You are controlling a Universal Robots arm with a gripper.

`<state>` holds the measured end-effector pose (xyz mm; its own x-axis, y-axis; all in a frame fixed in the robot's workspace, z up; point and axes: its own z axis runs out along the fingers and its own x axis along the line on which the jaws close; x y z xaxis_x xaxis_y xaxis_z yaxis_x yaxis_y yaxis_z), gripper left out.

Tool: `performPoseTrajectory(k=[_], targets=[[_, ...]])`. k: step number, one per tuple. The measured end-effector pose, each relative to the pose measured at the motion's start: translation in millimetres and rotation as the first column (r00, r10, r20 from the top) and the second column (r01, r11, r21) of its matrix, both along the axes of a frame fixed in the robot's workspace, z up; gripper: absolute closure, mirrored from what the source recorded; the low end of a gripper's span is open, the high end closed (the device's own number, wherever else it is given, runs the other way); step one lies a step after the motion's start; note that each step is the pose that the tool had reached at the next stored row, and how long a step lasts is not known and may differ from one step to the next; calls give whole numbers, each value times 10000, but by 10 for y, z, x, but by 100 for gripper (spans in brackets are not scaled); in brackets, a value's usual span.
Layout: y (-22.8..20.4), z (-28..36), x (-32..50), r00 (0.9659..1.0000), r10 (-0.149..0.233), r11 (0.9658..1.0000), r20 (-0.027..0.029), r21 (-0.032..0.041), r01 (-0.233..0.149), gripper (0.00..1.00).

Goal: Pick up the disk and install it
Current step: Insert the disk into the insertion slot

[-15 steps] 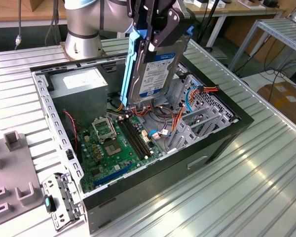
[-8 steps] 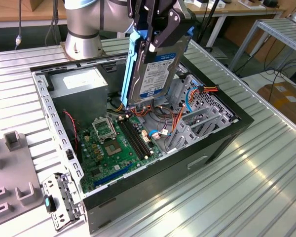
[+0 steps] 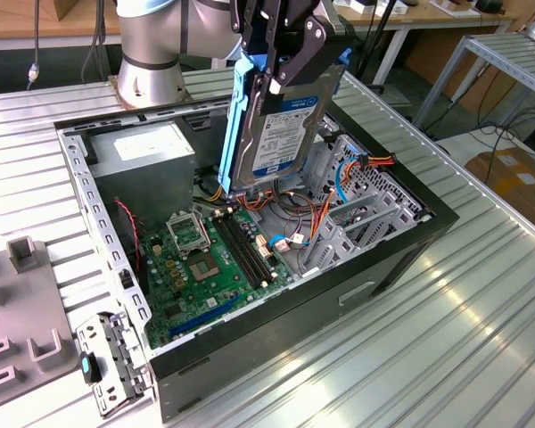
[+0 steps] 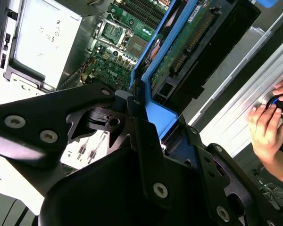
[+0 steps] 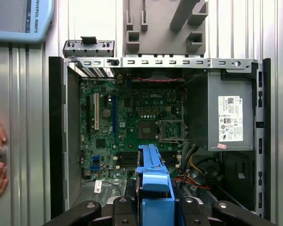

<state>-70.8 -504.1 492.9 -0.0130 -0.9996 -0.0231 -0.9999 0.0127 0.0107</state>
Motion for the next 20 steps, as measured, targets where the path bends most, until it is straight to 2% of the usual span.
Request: performPoseTrajectory(k=[3,6,8,9,11,13,17,20], targets=[[-5,-1,0,10000,1,10000,1,2,-1,63],[-30,-4,15,10000,0,10000,0,1,0,63],[-73,-13,50,10000,0,10000,0,0,0,63],[-112,-24,80,10000,0,10000,0,0,0,63],[-150,-34,123,10000,1,10000,0,0,-1,63],[-175,-44,187,10000,0,10000,0,-1,0,63],[-188,-67,349,10000,0,10000,0,-28,0,63],[-190,-84,520,10000,0,10000,0,-53,0,63]])
